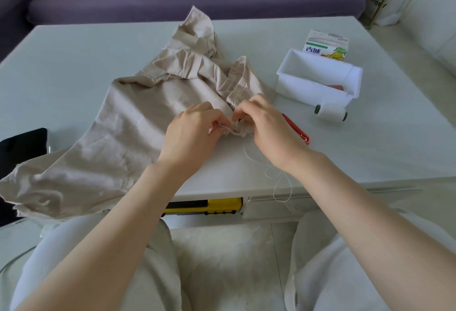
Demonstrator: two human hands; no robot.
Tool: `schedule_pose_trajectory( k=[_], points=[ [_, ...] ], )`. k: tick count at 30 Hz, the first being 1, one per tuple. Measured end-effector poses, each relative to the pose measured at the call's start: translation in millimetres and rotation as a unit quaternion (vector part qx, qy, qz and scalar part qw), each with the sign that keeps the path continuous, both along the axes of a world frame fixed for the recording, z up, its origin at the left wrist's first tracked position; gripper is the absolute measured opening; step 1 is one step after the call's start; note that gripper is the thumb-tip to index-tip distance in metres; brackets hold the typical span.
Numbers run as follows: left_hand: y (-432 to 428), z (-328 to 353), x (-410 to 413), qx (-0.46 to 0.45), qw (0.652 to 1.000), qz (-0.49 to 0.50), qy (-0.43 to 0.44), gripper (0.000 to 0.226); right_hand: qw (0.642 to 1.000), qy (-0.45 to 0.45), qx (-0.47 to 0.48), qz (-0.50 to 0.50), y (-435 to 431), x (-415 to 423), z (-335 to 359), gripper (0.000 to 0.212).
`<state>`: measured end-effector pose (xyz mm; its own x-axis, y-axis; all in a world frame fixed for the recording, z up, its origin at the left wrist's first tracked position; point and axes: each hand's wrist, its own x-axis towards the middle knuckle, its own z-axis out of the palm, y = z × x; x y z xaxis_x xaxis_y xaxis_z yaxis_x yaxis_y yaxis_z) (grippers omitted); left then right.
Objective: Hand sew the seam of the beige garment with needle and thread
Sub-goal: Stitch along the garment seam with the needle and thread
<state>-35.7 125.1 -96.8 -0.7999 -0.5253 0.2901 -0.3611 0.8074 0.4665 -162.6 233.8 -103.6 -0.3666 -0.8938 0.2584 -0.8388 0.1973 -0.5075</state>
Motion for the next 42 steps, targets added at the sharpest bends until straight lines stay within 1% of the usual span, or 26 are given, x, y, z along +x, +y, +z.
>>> schedule_pose_trajectory(
  k=[1,3,6,9,12,18,20,24,31,33,36,39,40,42],
  points=[
    [0.9,-0.2,-0.4,0.006,1.000,-0.003,-0.004,0.007,1.000,-0.004,-0.006,-0.004,0.0,-0.2,-0.9,0.041],
    [1.5,-1.1,-1.3,0.013,1.000,-0.011,-0.008,0.009,0.998,-0.039,-0.039,-0.021,-2.0,0.4,-1.7,0.037],
    [2.0,-2.0,-2.6,0.012,1.000,-0.017,0.000,0.009,0.991,-0.098,-0.083,-0.045,-4.7,3.8,2.4,0.021],
    [3.0,-2.1,-2.4,0.009,1.000,-0.009,0.012,0.010,0.989,-0.124,-0.075,-0.037,-3.8,9.5,6.0,0.011],
    [2.3,-2.3,-1.8,0.013,1.000,0.004,0.018,0.009,0.985,-0.159,-0.055,-0.049,-3.8,10.2,6.2,0.015],
    [6.7,-2.8,-4.0,0.031,0.999,-0.006,0.035,0.011,0.952,-0.258,-0.106,-0.125,-4.7,6.8,7.5,0.018],
    [6.9,-2.9,-4.7,0.034,0.999,-0.008,0.039,0.009,0.961,-0.235,-0.093,-0.114,-3.6,8.0,6.8,0.017],
    [6.0,-4.8,-5.4,0.030,0.999,-0.003,0.033,0.010,0.982,-0.152,-0.069,-0.085,-1.7,10.7,3.7,0.010],
    [6.1,-5.6,-5.1,0.027,0.999,0.010,0.045,0.008,0.988,-0.138,-0.039,-0.063,1.1,8.6,3.0,0.011],
    [6.1,-6.0,-5.5,0.028,0.998,0.015,0.045,0.007,0.991,-0.116,-0.039,-0.051,1.2,8.1,1.4,0.012],
    [3.3,-6.3,-5.3,0.024,0.998,0.012,0.057,0.006,0.994,-0.013,-0.094,-0.053,0.7,11.5,-2.4,0.013],
    [-1.8,-7.2,-4.8,0.029,0.997,-0.006,0.069,0.006,0.984,0.102,-0.147,-0.017,3.8,15.5,-2.6,0.007],
    [-2.7,-7.3,-4.7,0.035,0.997,-0.011,0.069,0.008,0.979,0.144,-0.144,-0.006,4.8,16.4,-3.6,0.013],
    [-3.7,-7.9,-4.6,0.042,0.996,-0.023,0.072,0.010,0.975,0.194,-0.111,-0.004,4.6,16.0,-7.2,0.027]
  ],
)
